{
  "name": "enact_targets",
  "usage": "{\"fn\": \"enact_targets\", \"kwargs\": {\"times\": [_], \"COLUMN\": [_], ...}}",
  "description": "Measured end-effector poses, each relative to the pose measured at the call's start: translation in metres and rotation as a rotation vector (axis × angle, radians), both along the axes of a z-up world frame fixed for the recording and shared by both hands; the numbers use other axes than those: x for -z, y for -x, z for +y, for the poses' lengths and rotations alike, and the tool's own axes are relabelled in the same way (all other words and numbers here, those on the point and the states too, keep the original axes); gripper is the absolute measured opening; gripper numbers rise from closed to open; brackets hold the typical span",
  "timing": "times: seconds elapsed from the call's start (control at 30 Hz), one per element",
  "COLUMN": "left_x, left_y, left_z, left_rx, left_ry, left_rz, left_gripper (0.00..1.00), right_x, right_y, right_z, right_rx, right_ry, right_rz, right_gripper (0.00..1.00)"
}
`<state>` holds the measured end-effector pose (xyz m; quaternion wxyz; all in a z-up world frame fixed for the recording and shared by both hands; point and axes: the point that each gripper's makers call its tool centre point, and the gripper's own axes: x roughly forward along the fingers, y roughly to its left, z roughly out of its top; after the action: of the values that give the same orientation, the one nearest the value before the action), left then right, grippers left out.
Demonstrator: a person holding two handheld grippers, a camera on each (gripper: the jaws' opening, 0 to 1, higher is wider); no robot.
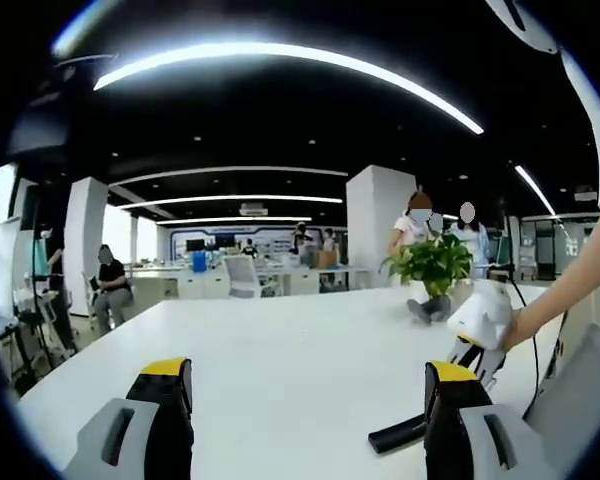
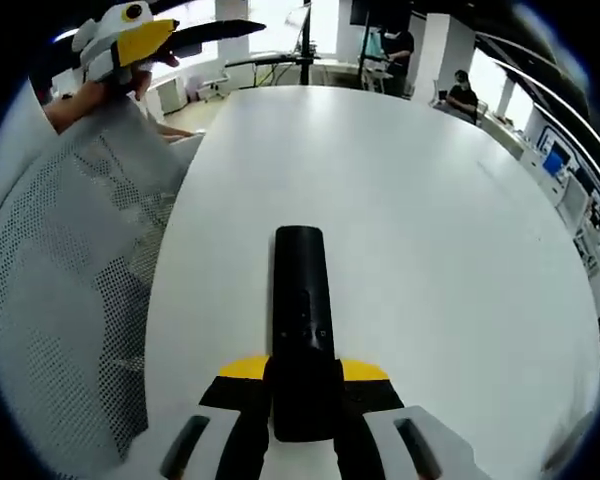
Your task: Press the specified remote control buttons in sequence, fully releasing each button before pressing the next.
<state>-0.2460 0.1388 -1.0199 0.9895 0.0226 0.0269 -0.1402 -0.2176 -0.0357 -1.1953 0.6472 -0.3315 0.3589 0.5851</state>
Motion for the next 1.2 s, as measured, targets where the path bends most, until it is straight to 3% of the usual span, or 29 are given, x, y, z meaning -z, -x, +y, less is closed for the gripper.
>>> {"fn": "enact_targets", "kwargs": {"times": [0.5, 1.2], "left_x": [0.004, 0.013], "left_y": [0.000, -0.001], "left_z": [0.002, -0.001], "left_rx": [-0.010, 0.002], "left_ry": [-0.023, -0.057], "left_rz": [0.014, 0.053], "left_gripper": [1.00, 0.99], "right_x": [0.001, 0.001], "right_y": [-0.040, -0.085], "right_z": [-0.001, -0.003], "right_rx": [-0.011, 0.006], "right_ry": [0.061, 0.085], "right_rz": [0.009, 0.018], "right_gripper": [0.21, 0.21]}}
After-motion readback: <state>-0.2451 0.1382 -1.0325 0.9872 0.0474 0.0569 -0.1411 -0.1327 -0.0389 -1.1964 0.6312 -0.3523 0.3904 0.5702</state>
